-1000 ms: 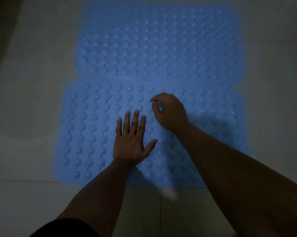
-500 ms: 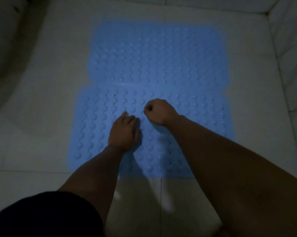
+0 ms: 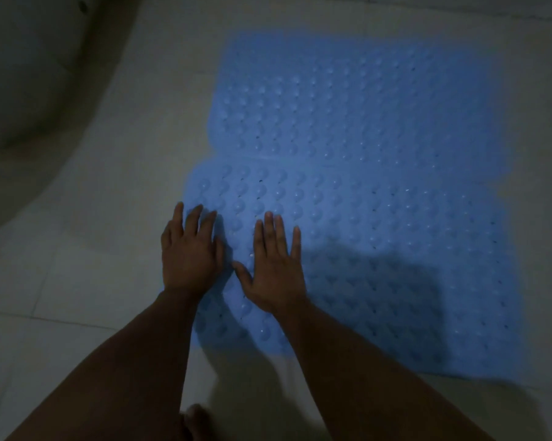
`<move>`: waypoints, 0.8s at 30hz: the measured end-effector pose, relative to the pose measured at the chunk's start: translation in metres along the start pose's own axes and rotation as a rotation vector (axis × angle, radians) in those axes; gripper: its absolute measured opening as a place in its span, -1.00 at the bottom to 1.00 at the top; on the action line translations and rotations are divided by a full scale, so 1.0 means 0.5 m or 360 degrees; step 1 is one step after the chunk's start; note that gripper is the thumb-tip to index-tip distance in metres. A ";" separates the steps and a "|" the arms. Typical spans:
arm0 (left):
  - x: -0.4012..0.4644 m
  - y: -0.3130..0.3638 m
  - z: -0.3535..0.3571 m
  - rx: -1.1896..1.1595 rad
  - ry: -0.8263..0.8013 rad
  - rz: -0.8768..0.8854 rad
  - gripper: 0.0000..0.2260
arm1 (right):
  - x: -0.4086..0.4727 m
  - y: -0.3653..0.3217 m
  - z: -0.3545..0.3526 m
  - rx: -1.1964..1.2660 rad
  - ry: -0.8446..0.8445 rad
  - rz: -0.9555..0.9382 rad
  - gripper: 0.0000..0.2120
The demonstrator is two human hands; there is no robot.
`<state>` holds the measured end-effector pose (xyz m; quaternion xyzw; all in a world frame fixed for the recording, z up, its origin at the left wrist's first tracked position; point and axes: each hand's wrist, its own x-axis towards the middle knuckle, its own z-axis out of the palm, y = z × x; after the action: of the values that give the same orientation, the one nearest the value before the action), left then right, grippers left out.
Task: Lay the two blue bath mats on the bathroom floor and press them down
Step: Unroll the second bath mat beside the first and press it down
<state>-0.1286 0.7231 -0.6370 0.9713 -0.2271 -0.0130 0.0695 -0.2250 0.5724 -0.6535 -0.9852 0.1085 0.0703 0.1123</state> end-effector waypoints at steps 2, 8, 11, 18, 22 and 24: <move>0.000 -0.013 0.008 -0.0011 0.0008 -0.0002 -0.51 | 0.004 -0.005 0.004 -0.0001 -0.0003 0.0006 -0.17; 0.010 -0.023 0.027 0.0024 0.0042 0.0014 -0.50 | 0.011 -0.003 0.010 0.0008 0.0002 0.0001 -0.13; 0.010 -0.026 0.029 0.0046 0.0041 0.0015 -0.50 | 0.012 -0.007 0.008 0.0050 -0.0126 -0.0003 -0.03; -0.016 -0.004 -0.009 0.0026 0.0022 0.0050 -0.48 | 0.094 0.017 -0.115 0.0488 -0.0808 0.0072 -0.10; -0.018 0.048 -0.003 -0.0042 -0.0091 0.0198 -0.44 | 0.149 0.080 -0.201 0.0787 -0.0506 0.0216 -0.21; -0.014 0.078 0.010 -0.0080 -0.0216 0.0223 -0.39 | 0.148 0.102 -0.214 0.0828 -0.0371 0.0247 -0.24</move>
<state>-0.1523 0.6912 -0.6363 0.9478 -0.2984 -0.0797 0.0788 -0.1528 0.4840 -0.5730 -0.8973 0.1842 0.1613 0.3672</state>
